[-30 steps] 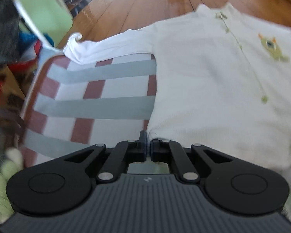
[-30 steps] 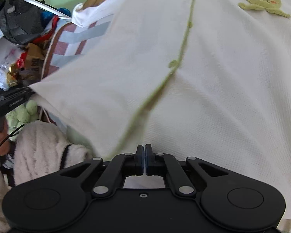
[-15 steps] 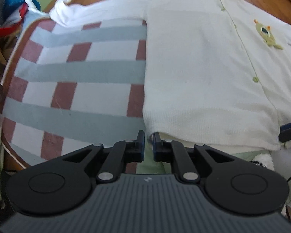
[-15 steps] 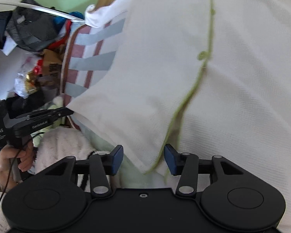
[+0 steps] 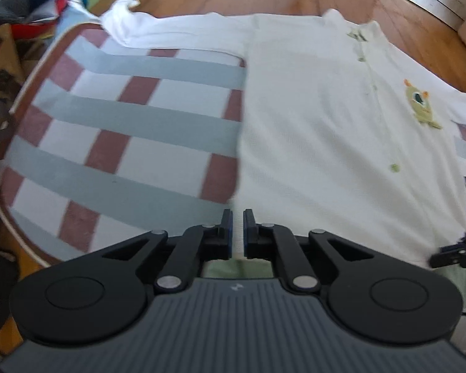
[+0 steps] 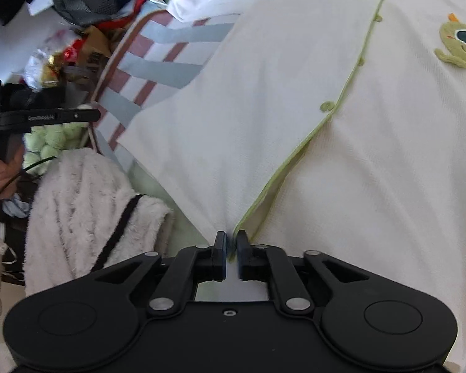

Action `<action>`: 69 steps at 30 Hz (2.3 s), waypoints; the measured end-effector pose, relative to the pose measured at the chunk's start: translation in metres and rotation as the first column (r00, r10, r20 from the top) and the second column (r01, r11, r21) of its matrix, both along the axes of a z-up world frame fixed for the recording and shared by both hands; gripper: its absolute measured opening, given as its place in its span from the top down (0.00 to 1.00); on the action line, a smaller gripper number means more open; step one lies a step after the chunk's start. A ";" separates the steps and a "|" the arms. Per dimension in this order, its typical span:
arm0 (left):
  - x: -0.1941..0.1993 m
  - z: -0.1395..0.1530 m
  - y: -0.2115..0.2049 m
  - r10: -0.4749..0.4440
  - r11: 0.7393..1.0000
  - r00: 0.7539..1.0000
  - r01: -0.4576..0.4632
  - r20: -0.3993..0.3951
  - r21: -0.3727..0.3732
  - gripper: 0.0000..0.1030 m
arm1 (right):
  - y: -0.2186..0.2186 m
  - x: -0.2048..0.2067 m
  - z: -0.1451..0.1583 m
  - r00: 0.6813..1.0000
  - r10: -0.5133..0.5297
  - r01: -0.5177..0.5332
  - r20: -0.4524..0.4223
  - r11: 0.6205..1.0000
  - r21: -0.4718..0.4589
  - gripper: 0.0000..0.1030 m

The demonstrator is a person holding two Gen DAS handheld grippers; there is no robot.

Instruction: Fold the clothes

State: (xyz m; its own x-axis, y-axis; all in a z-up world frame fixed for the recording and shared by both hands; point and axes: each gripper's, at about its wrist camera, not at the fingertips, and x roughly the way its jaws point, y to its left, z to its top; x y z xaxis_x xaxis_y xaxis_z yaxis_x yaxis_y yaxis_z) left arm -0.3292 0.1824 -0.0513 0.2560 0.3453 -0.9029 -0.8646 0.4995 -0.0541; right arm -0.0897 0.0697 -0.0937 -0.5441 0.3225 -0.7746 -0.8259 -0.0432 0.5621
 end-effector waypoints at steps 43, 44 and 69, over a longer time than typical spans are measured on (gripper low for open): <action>0.550 -0.071 -0.049 -0.592 0.797 0.731 0.592 0.338 0.117 0.88 | -0.093 0.435 0.035 0.141 -0.926 0.889 0.351 0.275 0.367 0.34; 0.557 -0.075 -0.054 -0.630 0.771 0.707 0.620 0.321 0.147 0.88 | -0.090 0.440 0.033 0.125 -0.926 0.894 0.356 0.261 0.365 0.32; 0.472 -0.084 0.075 -0.246 0.935 0.812 0.343 0.529 -0.093 0.83 | 0.026 0.354 0.103 -0.015 -0.787 0.448 0.617 0.547 0.708 0.97</action>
State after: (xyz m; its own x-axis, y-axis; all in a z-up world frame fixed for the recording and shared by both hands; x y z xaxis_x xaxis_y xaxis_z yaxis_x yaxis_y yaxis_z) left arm 0.1424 0.2574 -0.1349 0.7523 0.0276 -0.6582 -0.5052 0.6655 -0.5495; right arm 0.2642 0.0953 0.0091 0.8451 0.3818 -0.3742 -0.5094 0.7875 -0.3470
